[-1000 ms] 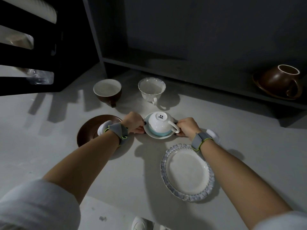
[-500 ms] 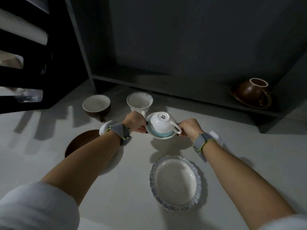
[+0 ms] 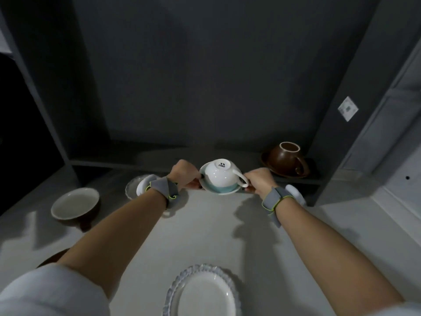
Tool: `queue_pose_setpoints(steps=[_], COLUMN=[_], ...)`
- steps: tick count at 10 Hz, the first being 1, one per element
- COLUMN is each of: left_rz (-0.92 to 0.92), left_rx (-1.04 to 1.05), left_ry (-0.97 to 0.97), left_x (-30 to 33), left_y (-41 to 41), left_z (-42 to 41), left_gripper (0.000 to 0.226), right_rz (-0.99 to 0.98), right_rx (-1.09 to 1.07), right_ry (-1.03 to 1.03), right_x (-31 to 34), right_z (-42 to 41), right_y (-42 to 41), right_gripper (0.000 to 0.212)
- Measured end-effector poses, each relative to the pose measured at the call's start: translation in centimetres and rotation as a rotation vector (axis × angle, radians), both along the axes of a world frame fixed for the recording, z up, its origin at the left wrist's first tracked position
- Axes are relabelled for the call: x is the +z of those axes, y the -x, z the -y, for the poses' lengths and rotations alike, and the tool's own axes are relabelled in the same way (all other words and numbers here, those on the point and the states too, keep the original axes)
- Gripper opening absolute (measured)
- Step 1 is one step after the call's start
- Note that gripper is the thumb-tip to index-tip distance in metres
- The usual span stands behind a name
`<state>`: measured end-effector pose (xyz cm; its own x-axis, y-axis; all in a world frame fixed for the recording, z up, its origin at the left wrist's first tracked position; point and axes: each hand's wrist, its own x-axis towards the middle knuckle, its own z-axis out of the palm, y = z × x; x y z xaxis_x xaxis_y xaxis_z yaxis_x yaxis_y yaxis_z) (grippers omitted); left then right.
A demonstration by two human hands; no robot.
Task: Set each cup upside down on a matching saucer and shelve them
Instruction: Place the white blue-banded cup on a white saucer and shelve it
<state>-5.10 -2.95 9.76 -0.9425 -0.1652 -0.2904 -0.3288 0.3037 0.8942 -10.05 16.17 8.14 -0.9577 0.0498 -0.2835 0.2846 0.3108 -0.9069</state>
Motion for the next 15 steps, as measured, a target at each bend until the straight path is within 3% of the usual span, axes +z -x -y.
queue_pose_setpoints(steps=[3, 8, 9, 10, 11, 12, 13, 14, 15], left_rz=[-0.024, -0.021, -0.048, -0.064, -0.086, -0.068, -0.037, -0.087, -0.089], left_rx=[-0.013, 0.041, 0.062, 0.076, 0.094, 0.093, 0.120, -0.054, 0.125], left_ry=[0.016, 0.126, 0.126, 0.110, 0.121, 0.111, 0.054, 0.358, 0.070], left_x=[0.3, -1.8, -2.0, -1.9, -2.0, -1.7, -1.2, -0.1, 1.1], left_y=[7.1, 13.5, 13.6, 13.4, 13.3, 12.5, 12.2, 10.9, 9.3], left_z=[-2.1, -1.3, -1.4, -1.6, -1.8, -2.0, -1.8, -0.9, -0.6], left_gripper=[0.032, 0.033, 0.032, 0.031, 0.030, 0.029, 0.030, 0.037, 0.034], right_rz=[0.046, 0.118, 0.111, 0.119, 0.092, 0.042, 0.039, 0.030, 0.001], right_rx=[-0.144, -0.124, -0.128, -0.184, -0.161, -0.091, -0.058, -0.032, -0.007], right_ry=[0.087, 0.072, 0.050, 0.085, 0.062, 0.026, -0.003, -0.050, -0.120], right_x=[0.6, -1.6, -1.8, -1.5, -1.4, -1.1, -0.8, 0.1, 0.9], right_z=[-2.1, -0.2, 0.1, 0.3, 0.0, -0.5, -0.7, -0.9, -1.4], right_y=[6.2, 12.1, 12.5, 12.3, 12.0, 11.7, 11.7, 11.1, 10.1], right_gripper=[0.029, 0.022, 0.029, 0.011, 0.006, 0.009, 0.028, 0.029, 0.029])
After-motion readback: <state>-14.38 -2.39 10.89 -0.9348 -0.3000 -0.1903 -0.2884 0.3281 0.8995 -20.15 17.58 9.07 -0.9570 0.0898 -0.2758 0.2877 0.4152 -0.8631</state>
